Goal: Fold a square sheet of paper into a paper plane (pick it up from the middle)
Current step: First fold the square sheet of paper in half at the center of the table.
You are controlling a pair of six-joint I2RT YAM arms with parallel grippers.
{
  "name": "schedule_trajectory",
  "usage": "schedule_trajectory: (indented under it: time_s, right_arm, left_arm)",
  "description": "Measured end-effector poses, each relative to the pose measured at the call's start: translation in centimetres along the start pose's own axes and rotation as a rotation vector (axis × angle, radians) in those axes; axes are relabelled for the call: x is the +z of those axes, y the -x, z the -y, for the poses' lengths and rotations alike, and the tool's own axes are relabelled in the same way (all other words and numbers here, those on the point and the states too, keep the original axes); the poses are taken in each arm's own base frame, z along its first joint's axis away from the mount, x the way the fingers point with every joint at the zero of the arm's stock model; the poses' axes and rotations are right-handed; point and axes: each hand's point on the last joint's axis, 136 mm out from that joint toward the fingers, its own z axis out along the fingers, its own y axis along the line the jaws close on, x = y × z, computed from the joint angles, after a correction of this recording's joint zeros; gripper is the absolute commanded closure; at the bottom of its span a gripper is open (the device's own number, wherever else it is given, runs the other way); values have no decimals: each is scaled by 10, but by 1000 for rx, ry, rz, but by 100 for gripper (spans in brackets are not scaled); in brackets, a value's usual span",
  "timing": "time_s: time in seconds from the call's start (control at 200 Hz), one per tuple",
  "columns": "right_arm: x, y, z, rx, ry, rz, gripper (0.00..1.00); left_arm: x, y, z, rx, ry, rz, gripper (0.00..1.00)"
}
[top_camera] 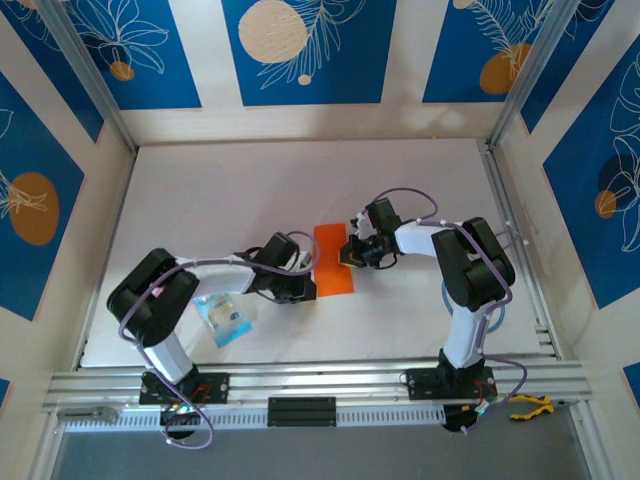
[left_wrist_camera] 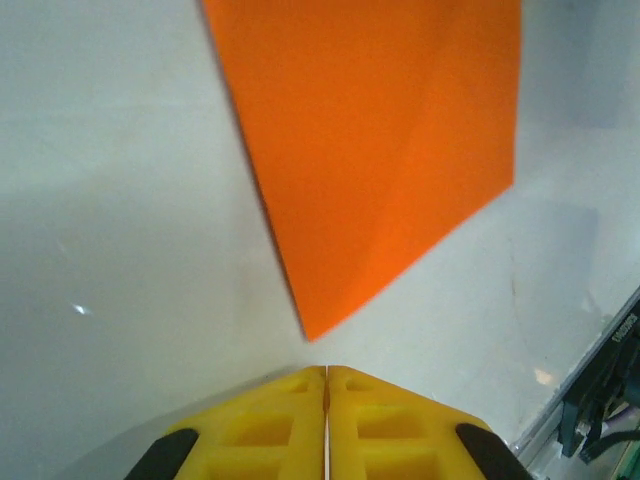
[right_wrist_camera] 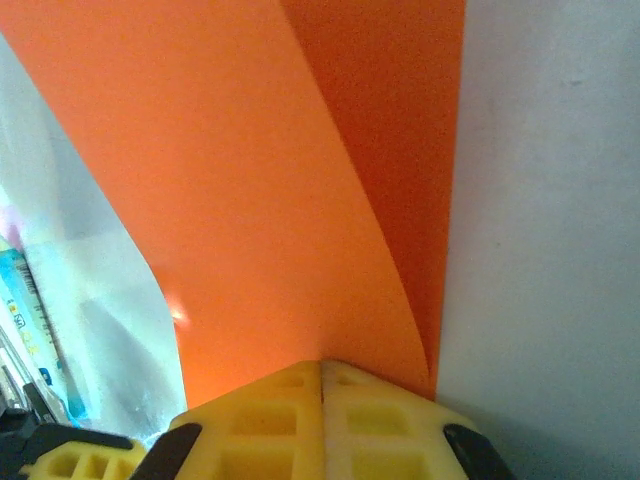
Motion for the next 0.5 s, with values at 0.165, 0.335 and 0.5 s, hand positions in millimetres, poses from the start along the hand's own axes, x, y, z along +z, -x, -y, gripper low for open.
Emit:
schedule_trajectory:
  time_s: [0.165,0.335,0.5]
  right_arm:
    - [-1,0,0,-16,-6,-10,100]
    - [0,0,-1,-27,-10,-41,100]
    - [1,-1,-2,-34,-12,-64,100]
  left_arm:
    - [-15,16,7,31,27,57,88]
    - [-23,66,9,-7,-8,142,88]
    - [-16,111,-5,-74,-16,184,88]
